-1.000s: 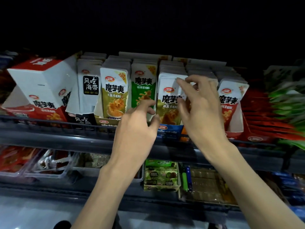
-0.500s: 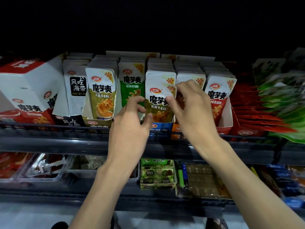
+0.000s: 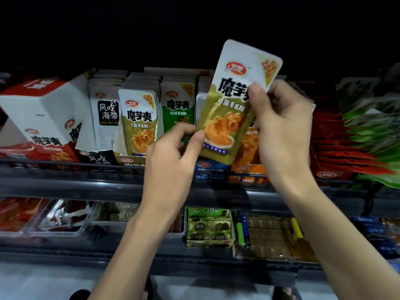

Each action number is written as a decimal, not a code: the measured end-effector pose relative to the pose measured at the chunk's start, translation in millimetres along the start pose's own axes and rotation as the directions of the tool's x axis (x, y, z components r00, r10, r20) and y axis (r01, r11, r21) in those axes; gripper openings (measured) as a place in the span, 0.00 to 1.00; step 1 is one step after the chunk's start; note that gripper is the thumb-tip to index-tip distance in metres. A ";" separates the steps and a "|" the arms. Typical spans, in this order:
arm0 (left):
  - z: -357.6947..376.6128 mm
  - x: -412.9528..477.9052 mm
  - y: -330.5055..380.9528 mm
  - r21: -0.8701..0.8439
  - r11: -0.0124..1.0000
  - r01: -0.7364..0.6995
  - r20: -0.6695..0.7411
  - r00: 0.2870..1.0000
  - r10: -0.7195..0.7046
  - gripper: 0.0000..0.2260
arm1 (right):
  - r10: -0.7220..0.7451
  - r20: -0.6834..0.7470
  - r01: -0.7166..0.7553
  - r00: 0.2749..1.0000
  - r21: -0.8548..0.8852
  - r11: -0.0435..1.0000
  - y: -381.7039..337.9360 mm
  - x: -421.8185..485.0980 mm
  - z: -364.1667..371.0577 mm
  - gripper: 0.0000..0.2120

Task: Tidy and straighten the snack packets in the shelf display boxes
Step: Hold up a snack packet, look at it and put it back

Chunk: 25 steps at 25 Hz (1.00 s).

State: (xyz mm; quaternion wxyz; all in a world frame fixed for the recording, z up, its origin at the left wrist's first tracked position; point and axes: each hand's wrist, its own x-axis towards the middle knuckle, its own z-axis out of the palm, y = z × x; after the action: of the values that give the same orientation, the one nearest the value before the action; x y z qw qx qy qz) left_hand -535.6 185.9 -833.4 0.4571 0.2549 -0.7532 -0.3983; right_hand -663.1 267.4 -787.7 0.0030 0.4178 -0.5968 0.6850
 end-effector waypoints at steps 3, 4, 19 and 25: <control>-2.5 -5.0 7.1 -0.151 0.987 -0.064 0.032 0.997 0.069 0.12 | 0.109 0.042 -0.115 0.993 0.184 0.976 -8.8 0.3 1.6 0.09; -3.4 -6.0 8.2 -0.171 0.982 -0.083 0.039 0.995 0.091 0.12 | 0.137 0.063 -0.147 0.989 0.208 0.967 -9.2 -0.4 2.7 0.10; -12.0 -6.0 6.5 -0.174 0.980 -0.097 0.028 0.994 0.103 0.13 | 0.145 0.097 -0.167 0.985 0.281 0.945 -12.3 -2.0 13.3 0.12; -28.1 -4.1 -0.5 0.061 0.995 -0.074 -0.163 0.983 0.083 0.11 | 0.072 0.139 -0.100 0.988 0.211 0.972 -7.9 -2.9 31.3 0.05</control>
State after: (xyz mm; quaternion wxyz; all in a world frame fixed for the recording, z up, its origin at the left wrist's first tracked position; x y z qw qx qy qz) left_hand -508.7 178.4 -828.4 0.5264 0.2697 -0.7327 -0.3367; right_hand -639.5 245.4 -784.8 -0.1115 0.4333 -0.5349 0.7167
